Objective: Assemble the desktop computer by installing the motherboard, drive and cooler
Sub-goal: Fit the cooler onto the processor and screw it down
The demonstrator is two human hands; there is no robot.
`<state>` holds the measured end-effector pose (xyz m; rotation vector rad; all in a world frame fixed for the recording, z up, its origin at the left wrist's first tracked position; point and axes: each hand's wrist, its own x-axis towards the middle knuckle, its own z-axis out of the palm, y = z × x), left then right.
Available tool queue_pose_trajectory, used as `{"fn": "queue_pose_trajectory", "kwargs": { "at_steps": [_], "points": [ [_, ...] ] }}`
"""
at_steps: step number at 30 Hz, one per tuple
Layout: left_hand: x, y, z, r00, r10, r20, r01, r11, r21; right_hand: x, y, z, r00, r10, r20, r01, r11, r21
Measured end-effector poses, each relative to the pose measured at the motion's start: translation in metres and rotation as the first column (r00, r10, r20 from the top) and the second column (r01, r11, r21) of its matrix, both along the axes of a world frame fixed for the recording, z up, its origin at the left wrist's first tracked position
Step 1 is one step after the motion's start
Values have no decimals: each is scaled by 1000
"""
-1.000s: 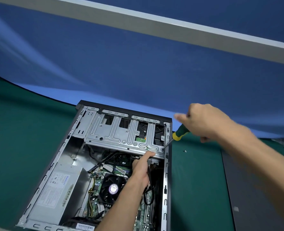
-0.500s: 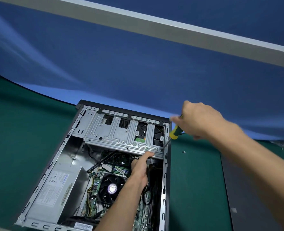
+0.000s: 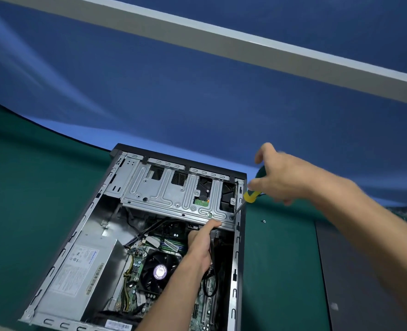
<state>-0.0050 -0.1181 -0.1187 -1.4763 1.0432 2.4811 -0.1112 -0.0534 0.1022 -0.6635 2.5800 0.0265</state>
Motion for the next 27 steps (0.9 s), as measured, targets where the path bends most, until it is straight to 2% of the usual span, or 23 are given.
{"fn": "queue_pose_trajectory", "kwargs": {
  "at_steps": [1, 2, 4, 5, 8, 9, 12, 16, 19, 20, 23, 26, 27],
  "points": [
    [0, 0, 0, 1000, 4, 2, -4, 1000, -1, 0, 1, 0, 999, 18, 37, -17, 1000, -24],
    [0, -1, 0, 1000, 7, 4, -7, 1000, 0, 0, 1, -1, 1000, 27, 4, -27, 999, -35],
    [0, 0, -3, 1000, 10, 5, -10, 1000, 5, 2, 0, -4, 982, 27, -185, -30, 999, -14],
    [0, 0, -3, 1000, 8, 7, -8, 1000, 1, 3, 0, -4, 975, 21, -221, -20, 1000, 6],
    [-1, -1, -5, 1000, 8, 2, -8, 1000, -3, 2, 1, -3, 999, 13, -43, -15, 999, -36],
    [-1, -1, -6, 1000, 6, 1, -6, 1000, -1, 3, 1, -5, 998, 32, -48, -34, 999, -41],
    [-1, -1, -4, 1000, 7, -8, -7, 1000, 15, 5, 0, -6, 978, 31, -207, -37, 999, -26],
    [0, -1, -3, 1000, 23, -11, -23, 1000, 16, 5, 1, -5, 998, 39, -51, -42, 998, -47],
    [-1, -1, -3, 999, 33, -10, -33, 999, 7, 4, 1, -6, 974, 44, -222, -49, 999, -21],
    [-1, 0, -2, 999, 31, -8, -31, 1000, 2, 4, 2, -5, 976, 41, -212, -42, 999, -3],
    [0, -1, -1, 999, 34, -7, -34, 999, 1, 5, 3, -2, 998, 50, -47, -50, 999, -5],
    [0, 0, 0, 999, 29, -13, -29, 1000, 8, 7, 3, -2, 984, 53, -172, -52, 999, 15],
    [0, 0, 0, 1000, 28, -11, -28, 1000, 6, 6, 4, -2, 987, 46, -152, -43, 999, 22]
  ]
}}
